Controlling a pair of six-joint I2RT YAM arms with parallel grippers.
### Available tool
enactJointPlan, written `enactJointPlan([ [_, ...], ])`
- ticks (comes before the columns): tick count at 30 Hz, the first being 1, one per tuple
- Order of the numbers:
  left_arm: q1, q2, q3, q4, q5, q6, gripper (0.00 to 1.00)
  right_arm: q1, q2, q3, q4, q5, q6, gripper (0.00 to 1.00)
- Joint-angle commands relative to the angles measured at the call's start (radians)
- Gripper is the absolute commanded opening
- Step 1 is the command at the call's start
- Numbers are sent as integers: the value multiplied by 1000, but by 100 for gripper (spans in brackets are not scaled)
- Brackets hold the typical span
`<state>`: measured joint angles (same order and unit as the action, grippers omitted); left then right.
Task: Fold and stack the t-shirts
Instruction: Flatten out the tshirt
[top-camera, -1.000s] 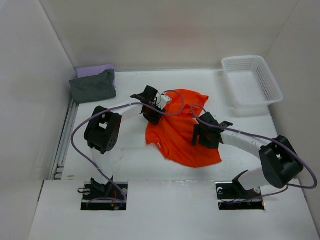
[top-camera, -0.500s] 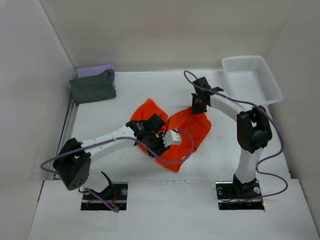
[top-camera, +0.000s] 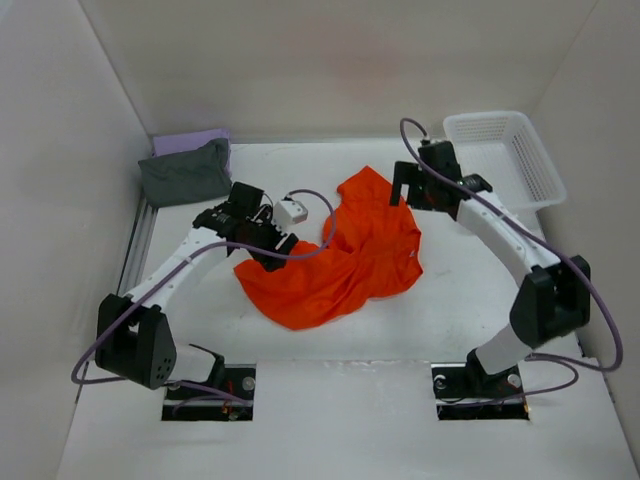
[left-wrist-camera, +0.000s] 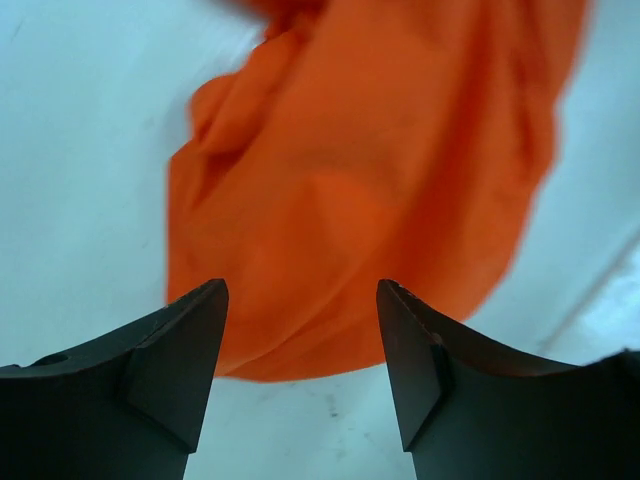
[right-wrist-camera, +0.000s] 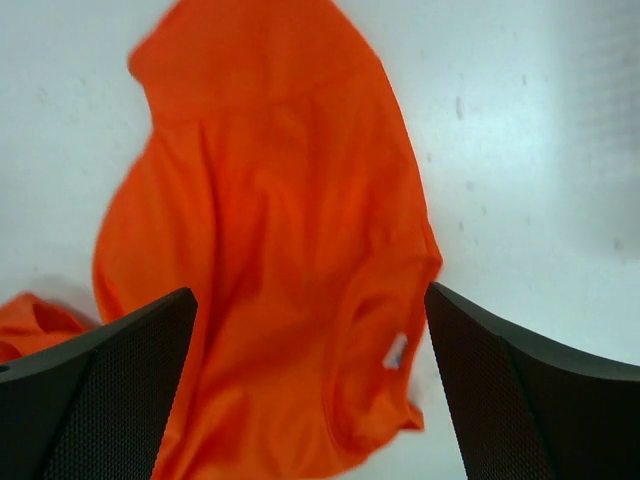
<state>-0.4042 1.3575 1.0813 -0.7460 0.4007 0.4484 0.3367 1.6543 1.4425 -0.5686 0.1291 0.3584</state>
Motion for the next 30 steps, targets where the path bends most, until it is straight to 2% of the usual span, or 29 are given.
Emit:
enactJointPlan([
  [1, 38, 3, -110, 89, -195, 50, 60, 18, -94, -193, 18, 9, 63, 100],
  [5, 52, 38, -228, 229, -286, 72, 63, 21, -97, -361, 71, -6, 149, 100],
  [9, 61, 130, -268, 301, -306, 87, 62, 38, -94, -468, 153, -46, 238, 100],
  [12, 77, 195, -264, 309, -289, 73, 56, 57, -108, -546, 202, -80, 290, 100],
  [13, 78, 209, -261, 309, -278, 66, 51, 63, -110, -568, 216, -83, 300, 98],
  [14, 78, 215, -259, 304, -266, 61, 41, 63, -108, -586, 229, -88, 306, 93],
  [16, 78, 207, -259, 297, -246, 52, 19, 63, -88, -616, 260, -103, 310, 75],
  [17, 78, 192, -258, 289, -243, 49, 10, 61, -77, -623, 274, -124, 312, 58],
  [18, 77, 171, -253, 275, -247, 49, 5, 63, -74, -629, 282, -137, 317, 39],
  [19, 77, 138, -245, 252, -252, 49, 2, 63, -83, -637, 282, -138, 320, 26],
  [20, 78, 94, -232, 217, -256, 52, 0, 63, -120, -652, 279, -137, 327, 8],
  [21, 83, 36, -216, 174, -255, 58, 0, 66, -166, -668, 271, -135, 332, 2],
  [23, 101, -94, -176, 88, -246, 72, 0, 75, -267, -692, 233, -144, 343, 0],
  [26, 133, -242, -66, -60, -231, 85, 0, 119, -512, -699, 62, -132, 361, 0],
  [30, 216, -297, 167, -196, -140, 61, 0, 207, -805, -619, -187, -102, 441, 0],
])
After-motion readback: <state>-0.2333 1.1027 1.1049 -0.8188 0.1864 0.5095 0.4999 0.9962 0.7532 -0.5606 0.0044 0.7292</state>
